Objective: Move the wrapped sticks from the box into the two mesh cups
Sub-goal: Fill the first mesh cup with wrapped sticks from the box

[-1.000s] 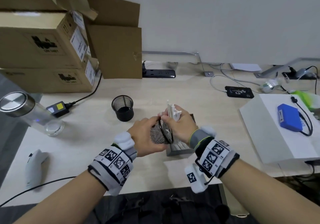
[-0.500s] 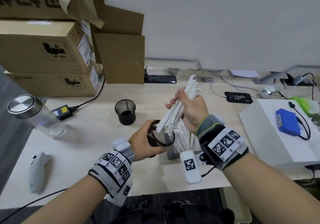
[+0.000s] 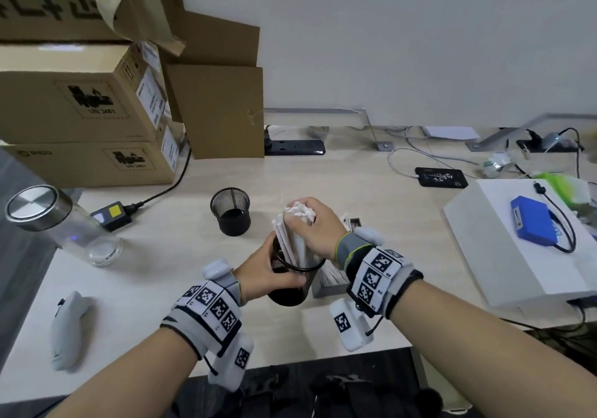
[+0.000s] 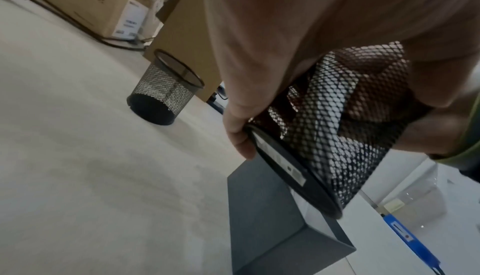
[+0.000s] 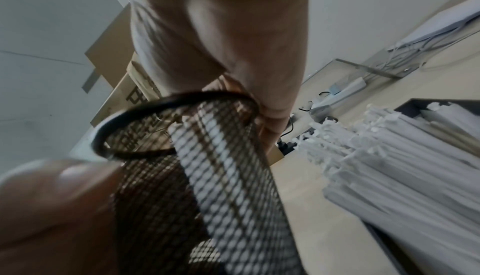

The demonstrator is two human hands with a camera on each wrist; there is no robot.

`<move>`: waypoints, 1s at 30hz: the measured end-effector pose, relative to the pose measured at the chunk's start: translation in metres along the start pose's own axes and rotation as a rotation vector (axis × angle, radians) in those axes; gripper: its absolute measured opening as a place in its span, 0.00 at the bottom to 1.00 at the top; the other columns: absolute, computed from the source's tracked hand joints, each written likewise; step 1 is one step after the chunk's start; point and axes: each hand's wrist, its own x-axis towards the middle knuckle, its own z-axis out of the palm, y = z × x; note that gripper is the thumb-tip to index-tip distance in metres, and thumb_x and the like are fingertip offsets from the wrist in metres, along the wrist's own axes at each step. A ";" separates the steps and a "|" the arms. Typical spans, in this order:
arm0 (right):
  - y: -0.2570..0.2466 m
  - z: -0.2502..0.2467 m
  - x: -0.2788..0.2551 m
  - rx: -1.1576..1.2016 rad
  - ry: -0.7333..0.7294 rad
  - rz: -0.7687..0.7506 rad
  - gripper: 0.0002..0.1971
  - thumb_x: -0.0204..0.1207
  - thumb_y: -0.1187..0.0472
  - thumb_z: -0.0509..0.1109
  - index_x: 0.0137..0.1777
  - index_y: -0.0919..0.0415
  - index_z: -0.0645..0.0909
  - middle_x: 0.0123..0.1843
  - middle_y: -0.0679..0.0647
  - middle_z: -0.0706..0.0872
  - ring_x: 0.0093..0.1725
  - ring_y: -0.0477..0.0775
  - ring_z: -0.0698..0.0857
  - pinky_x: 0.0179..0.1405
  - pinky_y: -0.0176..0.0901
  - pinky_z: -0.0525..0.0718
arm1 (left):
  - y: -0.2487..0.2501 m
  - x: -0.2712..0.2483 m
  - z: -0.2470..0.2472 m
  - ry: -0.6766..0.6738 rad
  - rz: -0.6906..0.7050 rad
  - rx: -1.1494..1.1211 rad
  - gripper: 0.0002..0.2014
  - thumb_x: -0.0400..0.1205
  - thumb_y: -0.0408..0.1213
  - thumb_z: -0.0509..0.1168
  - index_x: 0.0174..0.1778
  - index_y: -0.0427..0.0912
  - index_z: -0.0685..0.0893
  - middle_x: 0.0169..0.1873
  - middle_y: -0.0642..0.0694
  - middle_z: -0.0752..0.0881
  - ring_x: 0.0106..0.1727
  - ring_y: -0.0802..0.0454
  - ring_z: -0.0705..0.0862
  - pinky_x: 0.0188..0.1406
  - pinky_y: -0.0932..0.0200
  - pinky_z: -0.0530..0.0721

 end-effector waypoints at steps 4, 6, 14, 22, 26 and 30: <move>0.015 -0.023 0.007 0.020 0.056 0.053 0.19 0.79 0.47 0.68 0.66 0.54 0.77 0.56 0.50 0.85 0.50 0.47 0.84 0.46 0.37 0.82 | -0.012 0.008 -0.006 0.105 -0.048 0.009 0.45 0.57 0.44 0.83 0.72 0.49 0.73 0.61 0.47 0.87 0.64 0.50 0.85 0.70 0.43 0.80; 0.034 -0.039 0.008 -0.116 0.222 0.080 0.11 0.78 0.50 0.70 0.56 0.53 0.80 0.45 0.49 0.85 0.45 0.51 0.85 0.45 0.40 0.83 | -0.017 0.009 -0.008 0.221 -0.091 0.003 0.48 0.54 0.48 0.84 0.71 0.51 0.72 0.61 0.50 0.86 0.64 0.54 0.84 0.70 0.45 0.80; 0.108 -0.028 -0.022 -0.636 0.040 0.245 0.35 0.66 0.48 0.79 0.71 0.52 0.68 0.64 0.54 0.79 0.61 0.59 0.82 0.53 0.41 0.76 | -0.040 0.005 -0.005 0.368 -0.149 0.125 0.48 0.61 0.36 0.86 0.75 0.47 0.68 0.57 0.53 0.82 0.61 0.55 0.80 0.62 0.59 0.74; 0.120 -0.021 -0.003 -0.698 0.089 0.335 0.29 0.72 0.48 0.70 0.73 0.56 0.72 0.64 0.57 0.84 0.62 0.62 0.83 0.58 0.47 0.83 | -0.052 0.002 0.001 0.342 -0.189 0.154 0.44 0.61 0.37 0.86 0.72 0.48 0.71 0.57 0.55 0.83 0.61 0.55 0.81 0.64 0.59 0.75; 0.123 -0.033 -0.007 -0.613 0.159 0.338 0.25 0.76 0.49 0.69 0.72 0.51 0.72 0.61 0.56 0.86 0.56 0.62 0.85 0.52 0.44 0.82 | -0.051 0.003 0.006 0.327 -0.185 0.167 0.44 0.61 0.37 0.86 0.72 0.46 0.72 0.59 0.51 0.83 0.63 0.53 0.81 0.64 0.59 0.75; 0.122 -0.037 -0.010 -0.562 0.165 0.275 0.16 0.76 0.55 0.69 0.62 0.59 0.79 0.60 0.59 0.85 0.55 0.62 0.83 0.51 0.43 0.78 | -0.049 0.004 0.009 0.300 -0.187 0.175 0.47 0.58 0.42 0.86 0.73 0.47 0.71 0.58 0.53 0.83 0.62 0.53 0.81 0.63 0.59 0.75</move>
